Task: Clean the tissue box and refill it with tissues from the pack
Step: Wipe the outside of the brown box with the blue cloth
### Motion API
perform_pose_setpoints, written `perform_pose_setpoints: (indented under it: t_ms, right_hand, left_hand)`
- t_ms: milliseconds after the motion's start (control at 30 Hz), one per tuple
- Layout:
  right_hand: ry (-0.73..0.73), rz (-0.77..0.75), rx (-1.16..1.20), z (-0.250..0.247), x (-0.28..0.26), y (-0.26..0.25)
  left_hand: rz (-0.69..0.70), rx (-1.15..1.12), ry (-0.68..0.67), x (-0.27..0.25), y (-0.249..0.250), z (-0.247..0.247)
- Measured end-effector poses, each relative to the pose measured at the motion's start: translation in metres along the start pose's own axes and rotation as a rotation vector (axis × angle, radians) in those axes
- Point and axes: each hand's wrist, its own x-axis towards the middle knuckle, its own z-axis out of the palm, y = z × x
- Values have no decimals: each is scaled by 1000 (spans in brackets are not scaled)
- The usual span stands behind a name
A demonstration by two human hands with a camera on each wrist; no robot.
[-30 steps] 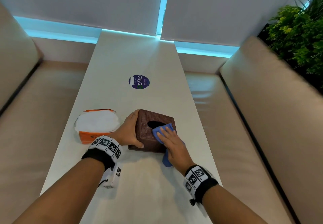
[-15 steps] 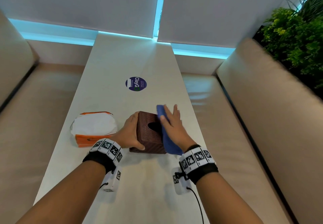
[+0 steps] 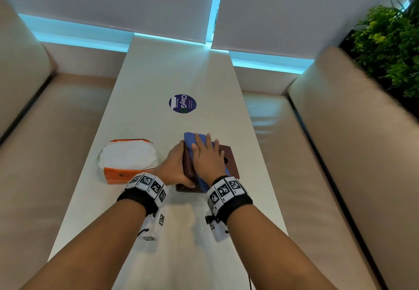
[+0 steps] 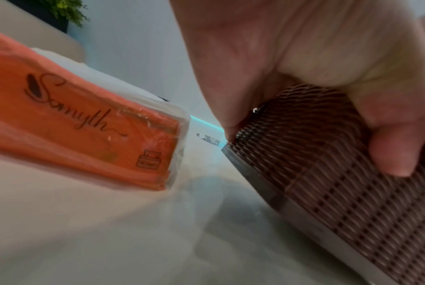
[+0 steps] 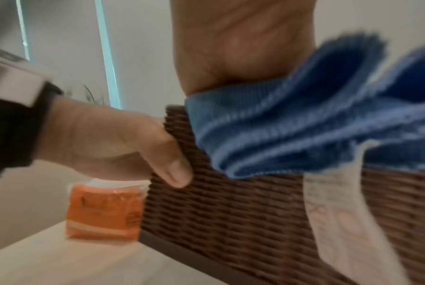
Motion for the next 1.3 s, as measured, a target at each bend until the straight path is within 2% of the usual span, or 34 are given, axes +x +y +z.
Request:
perform_pose_setpoints:
  t_ms: [167,267,367,433,500,567,700,800,967,1133,1200,1300]
  right_hand:
    - [90,198,50,-7,21,33]
    - [96,207,114,-15,22,60]
    - [76,227,358,-27,19,75]
    - [6,265,547,-36,18,85]
    - [-83,311,890,-38,15,93]
    - [-89,342,1142,-37,7,94]
    - [-41,295,1395,-29,-9,87]
    - [-121,338,1445,-21,-17,91]
    - [-214,339,1458,-24,-28,95]
    - [-244,315,1520,-29,-30,102]
    - [-265,322,1521,-35,-31,101]
    - [-199,336,1457,-44,-27,98]
  left_hand:
    - [14,37,20,1,-10,4]
    - [30,55,9,2,-8,4]
    - [9,47,-28,4,-3,3]
    - [-34,-15,-39,6,-4,0]
    - [-77,-110,-49,6,-5,-2]
    - [-123,-209,-68,3,-3,-3]
    - [-208,-433,-63,-2,6,-3]
    - [-382,-719,-13,-4,16,-2]
    - [-558,-763,-19,-6,14,0]
    - [-561,-820,-113,-6,15,-4]
    - [-505,-857,-124,-2,21,-2]
    - [-402,-882,-99,4,32,-1]
